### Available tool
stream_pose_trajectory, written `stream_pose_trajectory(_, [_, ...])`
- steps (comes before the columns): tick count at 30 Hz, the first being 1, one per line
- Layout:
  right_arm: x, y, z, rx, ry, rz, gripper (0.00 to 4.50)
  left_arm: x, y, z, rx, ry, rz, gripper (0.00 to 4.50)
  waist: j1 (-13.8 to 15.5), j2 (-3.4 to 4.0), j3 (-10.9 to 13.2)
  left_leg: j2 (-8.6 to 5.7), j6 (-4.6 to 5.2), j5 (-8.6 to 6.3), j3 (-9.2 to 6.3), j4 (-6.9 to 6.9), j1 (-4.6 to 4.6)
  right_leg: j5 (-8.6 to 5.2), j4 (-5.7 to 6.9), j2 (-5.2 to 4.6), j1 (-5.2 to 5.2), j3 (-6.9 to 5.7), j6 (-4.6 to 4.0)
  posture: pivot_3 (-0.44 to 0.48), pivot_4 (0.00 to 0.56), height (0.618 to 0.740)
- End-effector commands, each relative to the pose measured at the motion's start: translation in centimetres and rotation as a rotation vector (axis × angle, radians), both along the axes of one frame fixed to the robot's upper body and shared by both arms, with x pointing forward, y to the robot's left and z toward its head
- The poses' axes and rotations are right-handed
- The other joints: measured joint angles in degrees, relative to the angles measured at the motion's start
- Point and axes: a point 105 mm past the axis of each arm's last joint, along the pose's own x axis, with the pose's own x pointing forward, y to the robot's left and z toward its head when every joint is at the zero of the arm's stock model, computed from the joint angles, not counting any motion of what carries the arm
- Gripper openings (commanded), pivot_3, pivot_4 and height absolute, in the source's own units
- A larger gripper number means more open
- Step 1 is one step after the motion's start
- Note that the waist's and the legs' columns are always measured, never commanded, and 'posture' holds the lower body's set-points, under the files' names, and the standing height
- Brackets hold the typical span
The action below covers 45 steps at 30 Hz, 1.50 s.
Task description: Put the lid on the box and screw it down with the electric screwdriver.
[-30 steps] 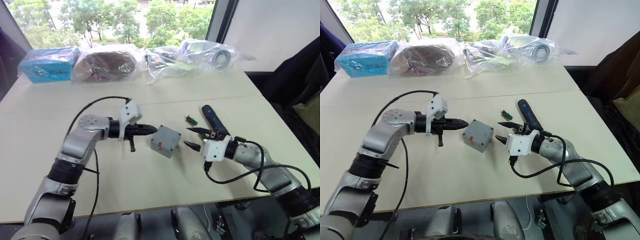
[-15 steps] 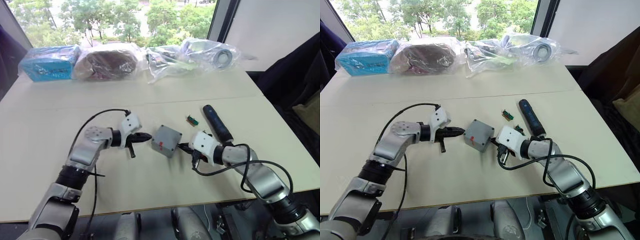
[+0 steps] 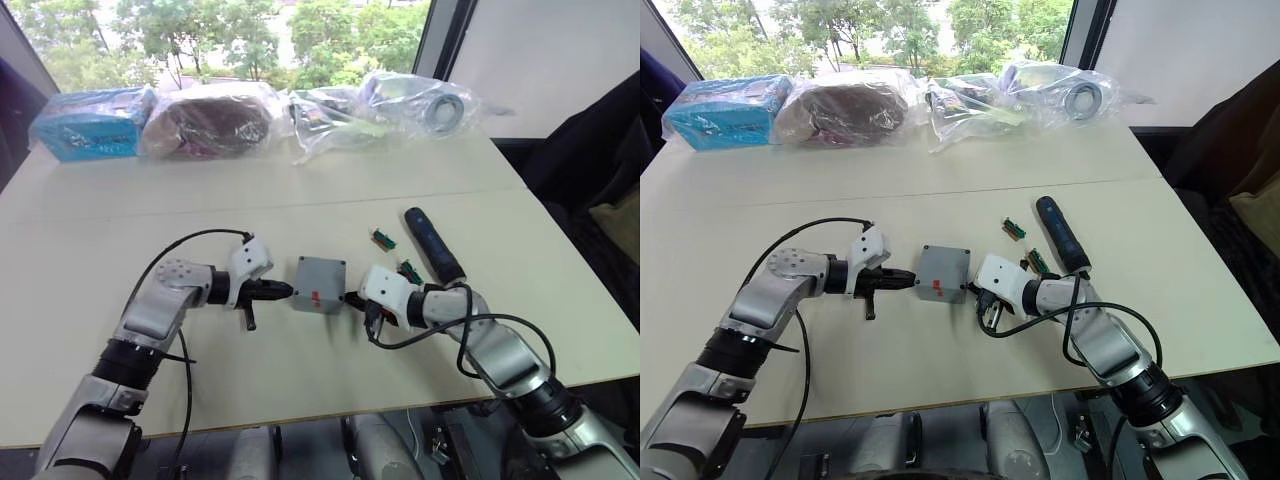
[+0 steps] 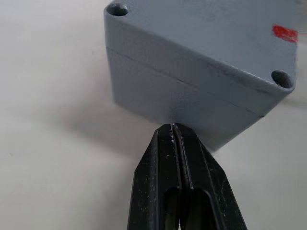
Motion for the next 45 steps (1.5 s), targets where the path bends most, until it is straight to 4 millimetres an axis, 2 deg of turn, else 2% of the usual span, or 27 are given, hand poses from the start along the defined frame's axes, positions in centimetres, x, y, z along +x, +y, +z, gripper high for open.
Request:
stream_pose_trajectory(1, [-0.9, 2.8, 1.6, 0.053, -0.049, 0.130, 0.04, -1.4, -1.4, 1.5, -0.058, -0.019, -0.091, 0.00, 0.0, 0.00, 0.0, 0.00, 0.00, 0.00, 0.00, 0.00, 0.00, 0.00, 0.00, 0.00, 0.00, 0.00, 0.00, 0.000, 0.150, 0.740])
stream_pose_trajectory(9, [-0.6, 2.8, 1.4, 0.027, -0.062, 0.150, 0.04, -2.1, 0.1, 1.1, -0.025, 0.004, -0.063, 0.00, 0.0, 0.02, 0.0, 0.02, 0.00, 0.00, 0.00, 0.00, 0.00, 0.00, 0.00, 0.01, -0.03, 0.00, 0.00, 0.000, 0.150, 0.740])
stream_pose_trajectory(20, [-0.9, 2.0, 1.2, -0.004, -0.045, 0.162, 0.04, -1.2, 0.7, 1.3, -0.004, -0.024, -0.035, 0.00, 0.0, 0.02, 0.0, 0.01, 0.00, 0.00, 0.01, 0.00, -0.01, -0.01, 0.00, -0.01, -0.03, 0.00, 0.00, 0.000, 0.150, 0.740])
stream_pose_trajectory(25, [-0.4, 0.1, 1.9, -0.024, -0.072, 0.110, 0.04, -1.8, 2.1, 1.1, 0.032, -0.015, -0.023, 0.00, 0.0, 0.02, 0.0, 0.01, 0.00, 0.00, 0.01, 0.00, -0.01, -0.01, 0.00, -0.01, -0.03, 0.00, 0.00, 0.000, 0.150, 0.740])
stream_pose_trajectory(28, [0.3, -1.7, 3.3, 0.014, -0.101, 0.018, 0.04, -2.4, 3.4, 2.0, 0.034, -0.016, -0.005, 0.00, -0.1, 0.02, 0.0, 0.02, 0.00, 0.00, 0.02, -0.01, -0.02, -0.01, -0.01, -0.01, -0.05, 0.00, 0.00, 0.000, 0.150, 0.740])
stream_pose_trajectory(31, [0.9, -4.1, 5.3, 0.101, -0.105, -0.131, 0.75, -3.6, 4.3, 4.4, 0.007, -0.046, -0.003, 0.00, 0.0, 0.02, 0.1, 0.04, 0.00, 0.00, 0.02, -0.01, -0.04, -0.02, -0.02, -0.01, -0.08, 0.00, -0.01, 0.000, 0.150, 0.740])
stream_pose_trajectory(33, [1.2, -5.6, 6.2, 0.139, -0.106, -0.225, 1.48, -4.2, 4.2, 6.2, -0.030, -0.075, -0.003, 0.00, 0.1, 0.02, 0.1, 0.06, 0.00, 0.00, 0.02, -0.01, -0.06, -0.02, -0.01, -0.01, -0.08, 0.00, -0.01, 0.000, 0.150, 0.740])
stream_pose_trajectory(38, [1.4, -8.3, 6.4, 0.184, -0.037, -0.402, 3.21, -4.8, 3.1, 9.4, -0.106, -0.130, -0.010, 0.00, 0.1, 0.03, 0.1, 0.04, 0.00, 0.00, 0.03, -0.01, -0.05, -0.02, -0.06, -0.04, -0.06, 0.00, -0.01, 0.000, 0.150, 0.740])
stream_pose_trajectory(41, [1.4, -9.3, 5.5, 0.190, 0.038, -0.483, 3.21, -5.0, 2.1, 10.5, -0.137, -0.150, -0.028, 0.00, 0.0, 0.05, 0.1, 0.04, 0.00, 0.00, 0.03, -0.01, -0.05, -0.02, -0.06, -0.02, -0.06, 0.00, -0.01, 0.000, 0.150, 0.740])
stream_pose_trajectory(45, [1.5, -9.3, 4.7, 0.220, 0.120, -0.544, 3.21, -5.1, 1.3, 10.9, -0.146, -0.163, -0.046, 0.00, -0.2, 0.08, 0.1, 0.05, 0.00, 0.00, 0.05, -0.01, -0.03, -0.02, -0.06, 0.00, -0.07, 0.01, -0.01, 0.000, 0.150, 0.740])
